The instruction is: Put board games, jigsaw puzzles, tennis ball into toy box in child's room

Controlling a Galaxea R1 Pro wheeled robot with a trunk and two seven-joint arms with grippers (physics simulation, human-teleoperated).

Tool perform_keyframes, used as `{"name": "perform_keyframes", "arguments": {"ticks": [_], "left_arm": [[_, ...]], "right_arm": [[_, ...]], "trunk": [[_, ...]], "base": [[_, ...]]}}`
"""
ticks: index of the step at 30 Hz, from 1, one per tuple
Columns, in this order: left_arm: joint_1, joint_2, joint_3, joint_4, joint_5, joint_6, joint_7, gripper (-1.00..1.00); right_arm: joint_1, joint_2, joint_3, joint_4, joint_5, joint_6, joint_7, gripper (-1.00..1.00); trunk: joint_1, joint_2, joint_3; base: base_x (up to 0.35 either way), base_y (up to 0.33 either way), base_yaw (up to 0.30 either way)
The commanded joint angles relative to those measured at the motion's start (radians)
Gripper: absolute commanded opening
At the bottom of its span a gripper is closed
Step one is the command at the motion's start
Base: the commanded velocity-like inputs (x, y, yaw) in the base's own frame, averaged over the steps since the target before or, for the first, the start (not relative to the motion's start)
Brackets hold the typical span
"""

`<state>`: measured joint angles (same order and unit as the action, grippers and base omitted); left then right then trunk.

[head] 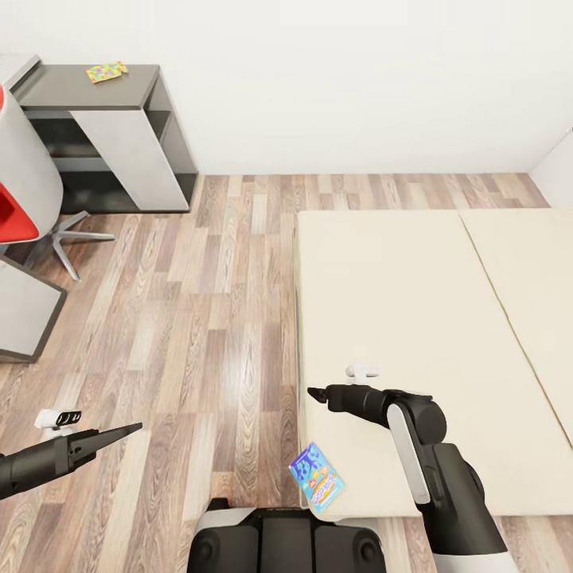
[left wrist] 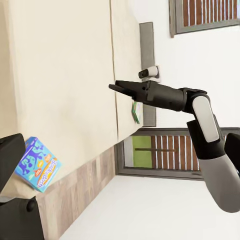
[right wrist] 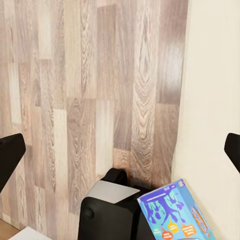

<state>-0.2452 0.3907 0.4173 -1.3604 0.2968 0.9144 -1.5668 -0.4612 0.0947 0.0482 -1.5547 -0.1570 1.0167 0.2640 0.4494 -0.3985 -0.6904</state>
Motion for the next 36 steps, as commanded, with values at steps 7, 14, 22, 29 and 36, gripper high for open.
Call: {"name": "perform_keyframes", "arguments": {"ticks": [7, 14, 22, 29, 36], "left_arm": [[0.000, -0.001, 0.000, 0.000, -0.001, 0.009, -0.004, 1.00], [0.000, -0.001, 0.000, 0.000, -0.001, 0.009, -0.004, 1.00], [0.000, -0.001, 0.000, 0.000, -0.001, 0.009, -0.004, 1.00], [0.000, -0.001, 0.000, 0.000, -0.001, 0.009, -0.004, 1.00], [0.000, 0.000, 0.000, 0.000, -0.001, 0.010, -0.004, 1.00]], "right_arm": [[-0.001, 0.000, -0.001, -0.001, -0.003, 0.005, 0.000, 1.00], [-0.001, 0.000, -0.001, -0.001, -0.003, 0.005, 0.000, 1.00], [-0.001, 0.000, -0.001, -0.001, -0.001, 0.005, -0.001, 1.00], [-0.001, 0.001, -0.001, 0.000, -0.001, 0.002, -0.001, 1.00], [-0.001, 0.000, -0.001, 0.000, -0.002, -0.016, -0.002, 1.00]], "trunk": [[0.001, -0.001, 0.010], [0.001, -0.001, 0.022], [0.001, -0.001, 0.035], [0.001, -0.001, 0.046], [0.001, -0.001, 0.058]], "base": [[0.000, 0.000, 0.000], [0.000, 0.000, 0.000], [0.000, 0.000, 0.000], [0.000, 0.000, 0.000], [0.000, 0.000, 0.000]]}}
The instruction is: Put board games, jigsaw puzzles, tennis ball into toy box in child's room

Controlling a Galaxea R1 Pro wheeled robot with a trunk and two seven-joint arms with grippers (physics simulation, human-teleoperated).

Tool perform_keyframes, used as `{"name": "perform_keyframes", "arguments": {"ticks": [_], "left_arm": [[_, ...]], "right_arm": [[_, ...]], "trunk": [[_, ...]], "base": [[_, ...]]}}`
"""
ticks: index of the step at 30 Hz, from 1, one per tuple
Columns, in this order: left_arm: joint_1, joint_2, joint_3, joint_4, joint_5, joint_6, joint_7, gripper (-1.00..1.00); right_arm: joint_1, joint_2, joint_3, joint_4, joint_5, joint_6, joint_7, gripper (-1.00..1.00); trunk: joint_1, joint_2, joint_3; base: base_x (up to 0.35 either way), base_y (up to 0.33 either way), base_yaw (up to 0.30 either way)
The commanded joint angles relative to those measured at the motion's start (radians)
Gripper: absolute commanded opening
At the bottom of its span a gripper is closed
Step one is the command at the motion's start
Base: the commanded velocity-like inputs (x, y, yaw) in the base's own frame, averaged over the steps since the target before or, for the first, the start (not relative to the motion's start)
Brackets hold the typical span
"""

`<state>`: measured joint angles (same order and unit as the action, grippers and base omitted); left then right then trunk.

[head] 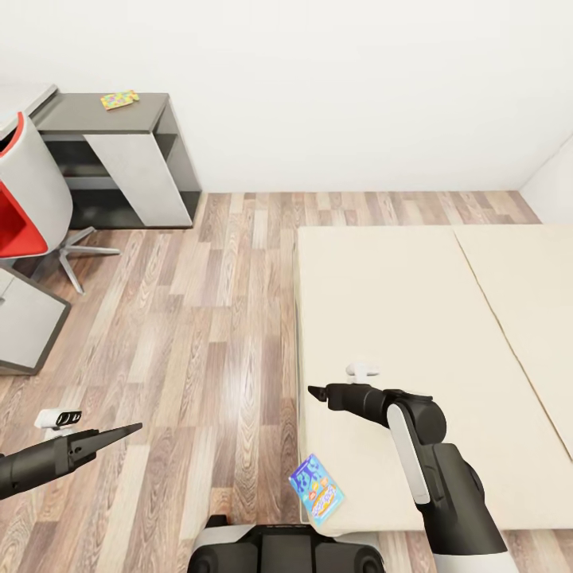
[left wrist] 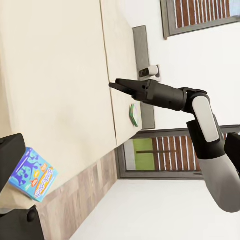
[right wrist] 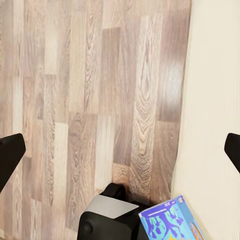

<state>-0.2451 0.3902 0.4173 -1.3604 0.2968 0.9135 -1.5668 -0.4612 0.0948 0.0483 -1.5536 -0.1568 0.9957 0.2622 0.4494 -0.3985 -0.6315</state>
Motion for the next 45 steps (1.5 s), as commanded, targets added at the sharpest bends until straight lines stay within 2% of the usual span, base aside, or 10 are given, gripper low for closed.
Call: {"name": "perform_keyframes", "arguments": {"ticks": [1, 45], "left_arm": [[0.000, 0.001, 0.000, 0.000, -0.001, 0.011, -0.004, 1.00], [0.000, 0.001, 0.000, 0.000, -0.001, 0.011, -0.004, 1.00]], "right_arm": [[-0.001, 0.001, -0.001, -0.001, -0.003, 0.004, 0.000, 1.00], [-0.001, 0.001, -0.001, 0.000, -0.003, -0.002, 0.000, 1.00]], "trunk": [[0.001, -0.001, 0.000], [0.001, -0.001, 0.072]], "base": [[0.000, 0.000, 0.000], [0.000, 0.000, 0.000]]}}
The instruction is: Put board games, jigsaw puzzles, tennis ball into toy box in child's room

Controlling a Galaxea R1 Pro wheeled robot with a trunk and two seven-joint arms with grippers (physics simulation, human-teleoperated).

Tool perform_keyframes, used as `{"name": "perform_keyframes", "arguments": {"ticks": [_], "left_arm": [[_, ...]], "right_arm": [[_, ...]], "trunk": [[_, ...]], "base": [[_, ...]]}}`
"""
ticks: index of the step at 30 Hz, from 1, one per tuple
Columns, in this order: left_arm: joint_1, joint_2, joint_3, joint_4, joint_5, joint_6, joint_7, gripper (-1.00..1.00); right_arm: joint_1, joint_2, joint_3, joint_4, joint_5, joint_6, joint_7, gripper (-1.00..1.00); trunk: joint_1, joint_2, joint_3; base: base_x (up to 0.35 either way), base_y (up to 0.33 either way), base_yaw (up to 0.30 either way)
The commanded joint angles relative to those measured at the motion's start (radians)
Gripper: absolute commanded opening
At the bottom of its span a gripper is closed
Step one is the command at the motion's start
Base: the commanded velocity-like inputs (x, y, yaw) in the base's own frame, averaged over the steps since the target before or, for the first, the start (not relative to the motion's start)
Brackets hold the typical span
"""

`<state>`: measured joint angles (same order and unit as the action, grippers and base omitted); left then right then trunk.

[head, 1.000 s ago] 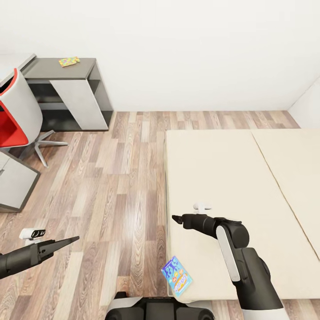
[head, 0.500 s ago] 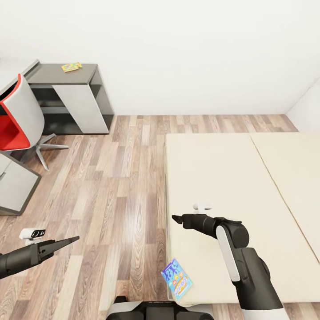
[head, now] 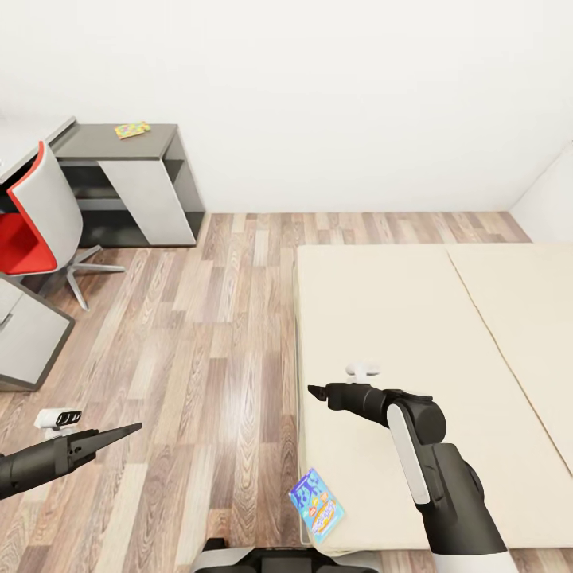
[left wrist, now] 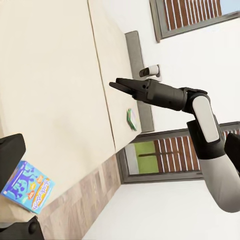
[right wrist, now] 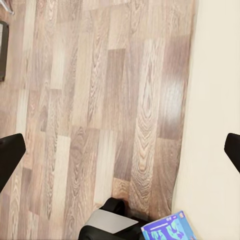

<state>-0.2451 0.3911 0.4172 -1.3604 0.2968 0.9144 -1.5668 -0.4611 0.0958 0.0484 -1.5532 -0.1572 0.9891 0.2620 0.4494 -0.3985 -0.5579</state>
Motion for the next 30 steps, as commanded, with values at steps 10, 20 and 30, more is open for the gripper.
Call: {"name": "perform_keyframes", "arguments": {"ticks": [10, 20, 30], "left_arm": [[0.000, 0.002, 0.000, 0.000, -0.001, 0.011, -0.004, 1.00], [0.000, 0.001, 0.000, 0.000, -0.001, 0.011, -0.004, 1.00], [0.000, 0.002, 0.000, 0.000, -0.001, 0.010, -0.004, 1.00]], "right_arm": [[-0.001, 0.001, -0.001, -0.001, -0.002, 0.005, 0.000, 1.00], [-0.001, 0.001, -0.001, -0.001, -0.002, 0.005, 0.000, 1.00], [-0.001, 0.001, -0.001, -0.001, -0.002, 0.005, 0.000, 1.00]], "trunk": [[0.001, -0.002, 0.015], [0.001, -0.002, 0.031], [0.001, -0.002, 0.048]], "base": [[0.000, 0.000, 0.000], [0.000, 0.000, 0.000], [0.000, 0.000, 0.000]]}}
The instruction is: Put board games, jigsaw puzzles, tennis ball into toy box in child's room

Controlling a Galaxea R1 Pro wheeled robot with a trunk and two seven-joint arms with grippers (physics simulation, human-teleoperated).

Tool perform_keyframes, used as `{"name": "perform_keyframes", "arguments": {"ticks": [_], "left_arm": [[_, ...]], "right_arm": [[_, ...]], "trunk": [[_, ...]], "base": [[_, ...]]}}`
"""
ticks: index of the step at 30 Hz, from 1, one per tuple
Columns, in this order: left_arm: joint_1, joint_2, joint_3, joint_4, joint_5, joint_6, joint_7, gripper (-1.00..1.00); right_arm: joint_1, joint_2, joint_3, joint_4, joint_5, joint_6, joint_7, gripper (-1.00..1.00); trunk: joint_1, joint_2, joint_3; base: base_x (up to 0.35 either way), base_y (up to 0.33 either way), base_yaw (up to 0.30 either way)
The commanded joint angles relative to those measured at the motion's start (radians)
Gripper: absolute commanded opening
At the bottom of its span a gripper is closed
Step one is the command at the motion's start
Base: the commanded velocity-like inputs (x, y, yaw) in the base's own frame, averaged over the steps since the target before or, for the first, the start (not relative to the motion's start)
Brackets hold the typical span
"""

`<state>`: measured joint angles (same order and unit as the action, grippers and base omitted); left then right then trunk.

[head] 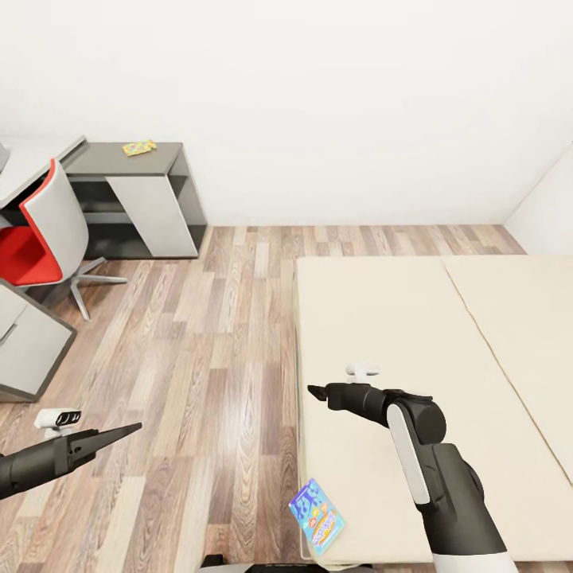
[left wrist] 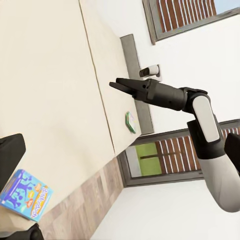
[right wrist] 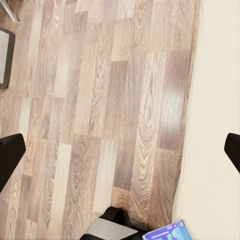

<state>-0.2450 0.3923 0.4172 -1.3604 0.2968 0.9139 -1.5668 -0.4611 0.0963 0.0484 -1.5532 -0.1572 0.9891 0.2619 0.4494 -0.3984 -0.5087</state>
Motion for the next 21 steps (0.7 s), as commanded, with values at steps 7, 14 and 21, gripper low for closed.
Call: {"name": "perform_keyframes", "arguments": {"ticks": [7, 14, 21], "left_arm": [[0.000, -0.001, 0.000, 0.000, -0.001, 0.011, -0.004, 1.00], [0.000, 0.001, 0.000, 0.000, -0.001, 0.011, -0.004, 1.00], [0.000, 0.001, 0.000, 0.000, -0.001, 0.011, -0.004, 1.00]], "right_arm": [[-0.001, 0.000, -0.001, -0.001, -0.001, 0.005, 0.000, 1.00], [-0.001, 0.000, -0.001, -0.001, -0.001, 0.005, 0.000, 1.00], [-0.001, 0.000, 0.000, -0.001, -0.001, 0.005, 0.000, 1.00]], "trunk": [[0.001, -0.002, 0.010], [0.001, -0.002, 0.022], [0.001, -0.002, 0.033]], "base": [[0.000, 0.000, 0.000], [0.000, 0.000, 0.000], [0.000, 0.000, 0.000]]}}
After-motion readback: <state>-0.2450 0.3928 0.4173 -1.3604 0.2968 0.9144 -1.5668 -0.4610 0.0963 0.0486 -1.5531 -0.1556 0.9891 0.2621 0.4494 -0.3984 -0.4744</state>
